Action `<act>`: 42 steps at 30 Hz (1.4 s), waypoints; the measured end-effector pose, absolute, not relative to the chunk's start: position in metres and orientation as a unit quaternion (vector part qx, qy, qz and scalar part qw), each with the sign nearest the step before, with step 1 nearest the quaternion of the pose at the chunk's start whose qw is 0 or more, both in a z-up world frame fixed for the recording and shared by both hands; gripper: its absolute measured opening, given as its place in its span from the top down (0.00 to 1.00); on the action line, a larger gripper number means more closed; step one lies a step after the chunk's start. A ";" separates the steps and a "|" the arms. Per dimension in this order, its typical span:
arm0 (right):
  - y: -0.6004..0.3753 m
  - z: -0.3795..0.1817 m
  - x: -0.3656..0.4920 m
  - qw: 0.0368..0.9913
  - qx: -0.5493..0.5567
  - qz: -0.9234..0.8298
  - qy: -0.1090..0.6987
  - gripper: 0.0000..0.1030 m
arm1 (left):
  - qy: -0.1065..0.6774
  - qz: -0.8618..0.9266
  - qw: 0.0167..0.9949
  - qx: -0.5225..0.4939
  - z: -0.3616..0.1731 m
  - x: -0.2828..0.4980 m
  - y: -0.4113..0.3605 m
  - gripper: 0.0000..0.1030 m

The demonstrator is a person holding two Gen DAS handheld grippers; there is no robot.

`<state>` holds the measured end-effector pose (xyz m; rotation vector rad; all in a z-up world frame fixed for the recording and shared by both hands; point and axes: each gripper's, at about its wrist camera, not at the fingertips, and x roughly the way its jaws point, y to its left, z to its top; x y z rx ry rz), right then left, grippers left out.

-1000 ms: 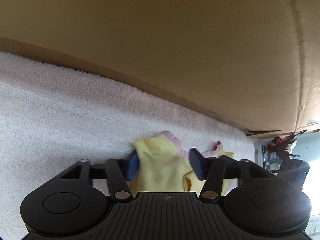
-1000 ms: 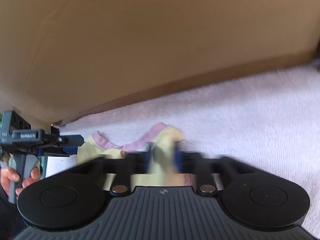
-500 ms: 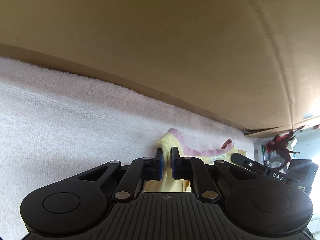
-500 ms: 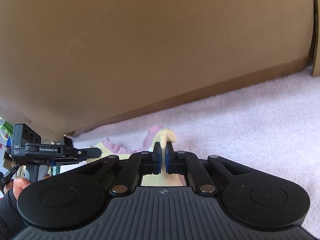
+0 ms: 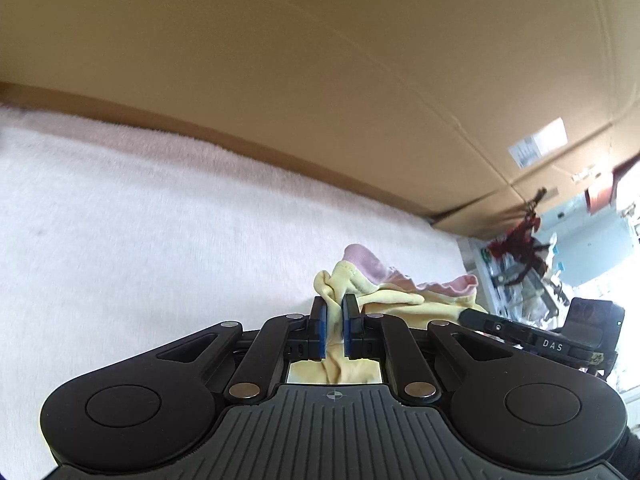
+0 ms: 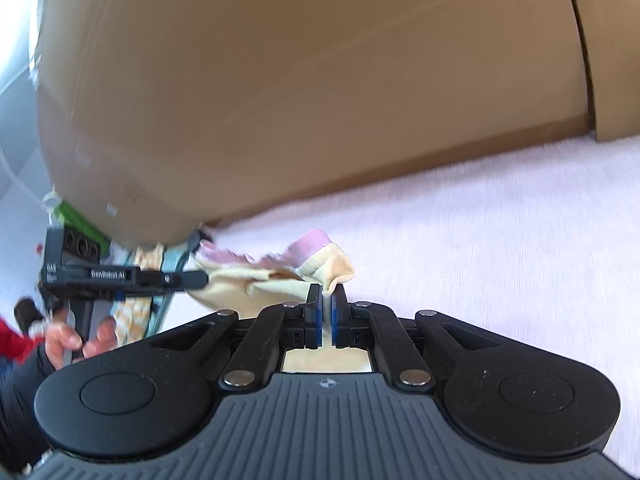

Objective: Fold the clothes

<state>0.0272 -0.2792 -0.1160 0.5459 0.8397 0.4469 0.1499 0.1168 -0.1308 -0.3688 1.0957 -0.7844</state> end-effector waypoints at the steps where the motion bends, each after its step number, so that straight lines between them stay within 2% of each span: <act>1: -0.277 -0.116 0.018 0.853 0.253 0.215 0.402 0.95 | 0.502 -0.360 0.768 -0.165 -0.130 0.139 0.121 0.96; 10: -0.257 -0.132 -0.046 0.850 0.228 0.221 0.419 0.95 | 0.500 -0.347 0.781 -0.138 -0.147 0.069 0.144 0.95; 16: -0.249 -0.140 -0.060 0.857 0.165 0.222 0.435 0.95 | 0.491 -0.356 0.790 -0.082 -0.158 0.042 0.143 0.88; 20: -0.245 -0.141 -0.079 0.857 0.118 0.228 0.447 0.95 | 0.491 -0.355 0.793 -0.060 -0.164 0.029 0.144 0.73; 25: -0.237 -0.138 -0.088 0.864 0.055 0.228 0.445 0.95 | 0.490 -0.357 0.795 -0.026 -0.166 0.017 0.142 0.72; 31: -0.235 -0.141 -0.093 0.861 0.038 0.226 0.453 0.96 | 0.499 -0.353 0.791 -0.014 -0.170 0.011 0.145 0.71; 32: -0.235 -0.143 -0.092 0.860 0.037 0.217 0.460 0.96 | 0.504 -0.348 0.790 -0.013 -0.170 0.010 0.147 0.63; 33: -0.236 -0.145 -0.091 0.859 0.037 0.207 0.467 0.95 | 0.509 -0.343 0.790 -0.013 -0.170 0.010 0.149 0.46; 34: -0.238 -0.146 -0.090 0.858 0.038 0.198 0.472 0.95 | 0.511 -0.334 0.792 -0.007 -0.167 0.010 0.150 0.37; 35: -0.240 -0.144 -0.090 0.859 0.044 0.192 0.472 0.95 | 0.510 -0.323 0.797 0.004 -0.163 0.009 0.152 0.22; 36: -0.243 -0.141 -0.090 0.861 0.054 0.188 0.469 0.95 | 0.507 -0.311 0.804 0.017 -0.157 0.008 0.152 0.15; 39: -0.249 -0.129 -0.088 0.869 0.084 0.171 0.456 0.95 | 0.491 -0.297 0.819 0.027 -0.133 0.009 0.153 0.14; 42: -0.248 -0.116 -0.081 0.878 0.107 0.162 0.436 0.93 | 0.470 -0.314 0.824 -0.038 -0.110 0.021 0.149 0.07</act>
